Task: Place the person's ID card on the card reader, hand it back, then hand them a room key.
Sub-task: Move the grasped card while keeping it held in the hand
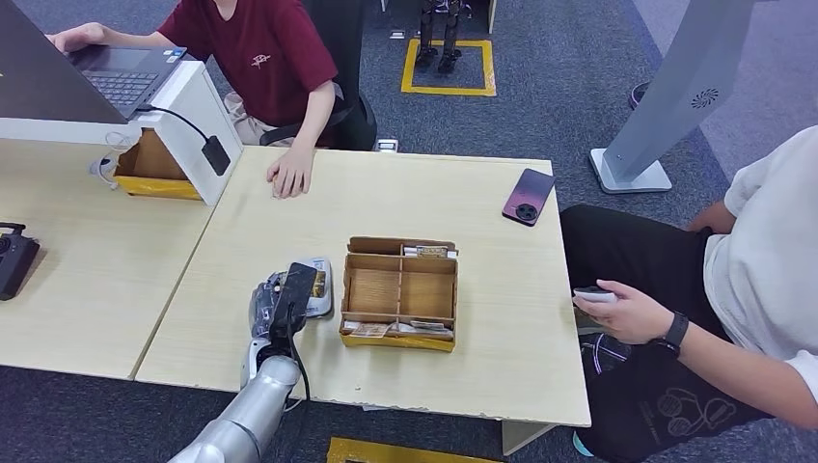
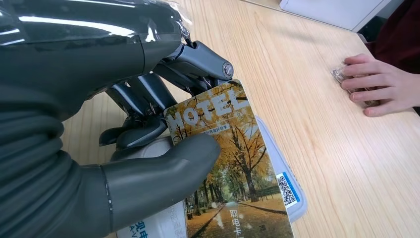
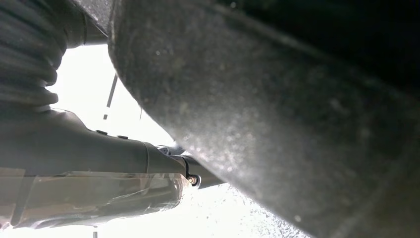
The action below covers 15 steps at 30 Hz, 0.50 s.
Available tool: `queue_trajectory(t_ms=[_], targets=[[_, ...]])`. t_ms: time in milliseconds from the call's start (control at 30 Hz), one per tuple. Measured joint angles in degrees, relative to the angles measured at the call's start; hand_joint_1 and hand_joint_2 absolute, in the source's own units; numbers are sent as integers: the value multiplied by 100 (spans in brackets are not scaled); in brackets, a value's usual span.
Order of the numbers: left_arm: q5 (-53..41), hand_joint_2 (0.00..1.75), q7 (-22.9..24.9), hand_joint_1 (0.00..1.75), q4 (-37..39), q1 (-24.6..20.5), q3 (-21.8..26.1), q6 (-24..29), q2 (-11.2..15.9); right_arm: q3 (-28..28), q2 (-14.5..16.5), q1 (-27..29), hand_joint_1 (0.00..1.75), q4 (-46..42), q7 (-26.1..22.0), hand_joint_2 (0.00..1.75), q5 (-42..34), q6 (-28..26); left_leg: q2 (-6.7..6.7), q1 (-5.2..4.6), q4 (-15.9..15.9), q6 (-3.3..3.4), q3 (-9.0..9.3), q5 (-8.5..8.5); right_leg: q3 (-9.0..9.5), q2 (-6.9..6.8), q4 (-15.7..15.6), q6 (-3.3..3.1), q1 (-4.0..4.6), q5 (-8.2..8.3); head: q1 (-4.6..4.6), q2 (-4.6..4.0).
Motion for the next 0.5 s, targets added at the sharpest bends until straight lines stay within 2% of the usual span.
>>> queue_trajectory(t_ms=[200, 500], targets=[[-175, 175, 103, 175, 101, -34, -30, 134, 3, -4, 1, 0, 0, 0, 0, 175, 11, 0, 0, 0, 0, 0, 2, 0, 2, -1, 0, 0, 0, 0, 0, 0], [-1257, 175, 440, 175, 295, -105, 9, 287, 7, -41, 8, -6, 0, 0, -25, 175, 110, 9, -4, 0, 0, 0, 6, 0, 9, -1, 0, 0, 0, 0, 0, 0]])
